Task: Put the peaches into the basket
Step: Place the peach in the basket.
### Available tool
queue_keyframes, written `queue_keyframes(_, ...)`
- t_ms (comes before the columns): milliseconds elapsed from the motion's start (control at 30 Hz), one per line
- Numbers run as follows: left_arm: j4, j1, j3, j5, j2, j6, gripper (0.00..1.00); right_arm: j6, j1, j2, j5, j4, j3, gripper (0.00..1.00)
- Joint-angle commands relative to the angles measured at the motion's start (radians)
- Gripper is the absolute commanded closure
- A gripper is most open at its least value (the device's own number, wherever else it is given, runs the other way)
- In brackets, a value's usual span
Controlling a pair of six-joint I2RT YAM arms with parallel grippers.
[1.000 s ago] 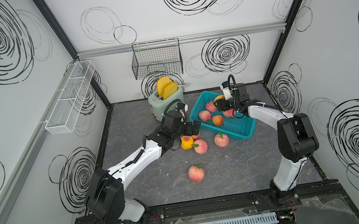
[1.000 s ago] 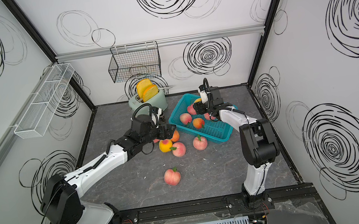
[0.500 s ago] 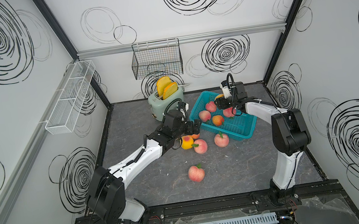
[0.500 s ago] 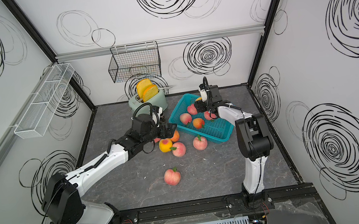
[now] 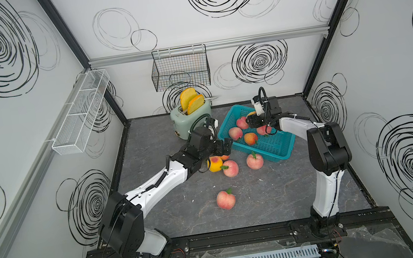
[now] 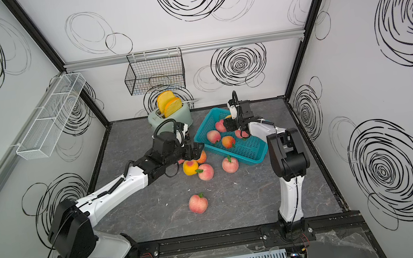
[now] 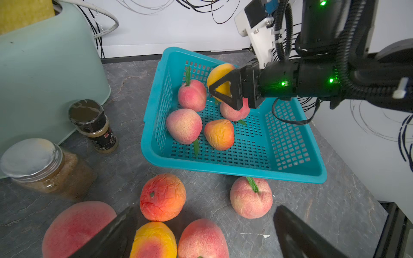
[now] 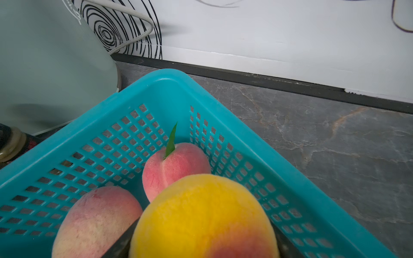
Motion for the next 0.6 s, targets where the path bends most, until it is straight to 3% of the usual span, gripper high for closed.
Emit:
queue_keyframes(0, 0.036, -0.004, 0.024, -0.007, -0.003, 0.017, 0.02, -0.027, 0.000, 0.017, -0.002, -0.018, 0.036, 0.32)
queue_keyframes(567, 0.022, 0.010, 0.016, -0.005, -0.031, 0.021, 0.01, -0.031, 0.009, 0.072, 0.003, -0.037, 0.058, 0.32)
